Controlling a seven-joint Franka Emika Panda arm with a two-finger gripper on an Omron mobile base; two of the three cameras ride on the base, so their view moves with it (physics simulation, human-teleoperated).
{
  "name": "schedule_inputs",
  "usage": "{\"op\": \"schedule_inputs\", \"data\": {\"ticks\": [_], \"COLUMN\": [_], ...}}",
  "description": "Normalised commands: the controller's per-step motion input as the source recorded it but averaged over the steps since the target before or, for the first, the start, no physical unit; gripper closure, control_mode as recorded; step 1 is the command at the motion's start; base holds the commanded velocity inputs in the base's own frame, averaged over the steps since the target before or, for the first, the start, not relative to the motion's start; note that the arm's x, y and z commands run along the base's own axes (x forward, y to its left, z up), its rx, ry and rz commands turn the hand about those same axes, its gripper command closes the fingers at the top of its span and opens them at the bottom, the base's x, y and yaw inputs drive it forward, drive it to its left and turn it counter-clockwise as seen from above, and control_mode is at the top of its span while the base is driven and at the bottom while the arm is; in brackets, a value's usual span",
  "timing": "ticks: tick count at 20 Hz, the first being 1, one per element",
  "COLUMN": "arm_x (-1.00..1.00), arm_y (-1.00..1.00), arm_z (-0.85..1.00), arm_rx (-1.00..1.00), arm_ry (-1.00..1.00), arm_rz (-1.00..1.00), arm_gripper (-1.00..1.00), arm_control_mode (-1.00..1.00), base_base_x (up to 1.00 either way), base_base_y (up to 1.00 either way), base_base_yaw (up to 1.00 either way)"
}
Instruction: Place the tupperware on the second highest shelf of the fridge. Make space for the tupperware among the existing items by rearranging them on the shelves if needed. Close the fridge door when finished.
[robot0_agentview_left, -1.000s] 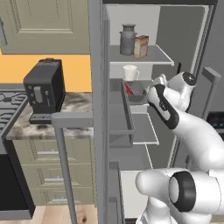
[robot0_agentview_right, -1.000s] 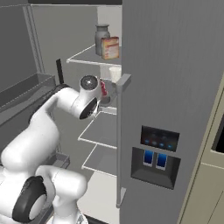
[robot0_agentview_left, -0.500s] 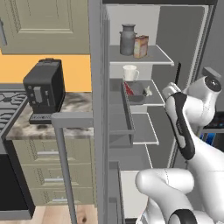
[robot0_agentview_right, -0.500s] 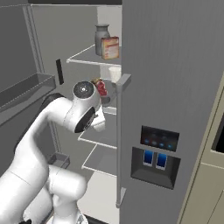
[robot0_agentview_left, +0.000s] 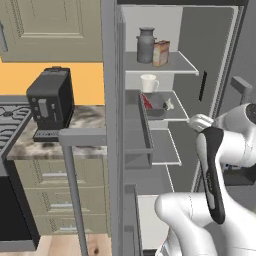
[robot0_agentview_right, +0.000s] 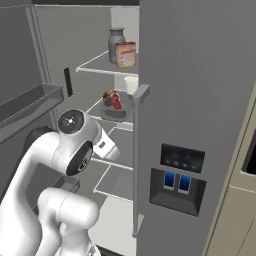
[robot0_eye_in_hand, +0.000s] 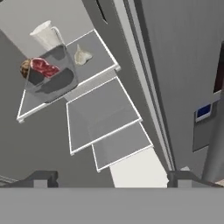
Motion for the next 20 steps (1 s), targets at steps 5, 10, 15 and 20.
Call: {"op": "schedule_inputs", "data": {"ticks": [5,10,15,20], "arm_x": [0.14,0.05,0.0,0.0], "arm_y": [0.1,0.0,0.0,0.0], "arm_z": [0.01,0.0,0.0,0.0], "arm_rx": [-0.05,0.0,0.0,0.0], "arm_ry": [0.04,0.01,0.0,0.0], "arm_rz": [0.02,0.0,0.0,0.0], "arm_gripper": [-1.0,-1.0,-1.0,-1.0], "arm_control_mode": [-1.0,1.0,1.0,1.0], "base_base_x": [0.0,-0.19,-0.95,-0.87], "base_base_y": [0.0,0.0,0.0,0.0], "base_base_yaw": [0.0,0.01,0.07,0.0]}}
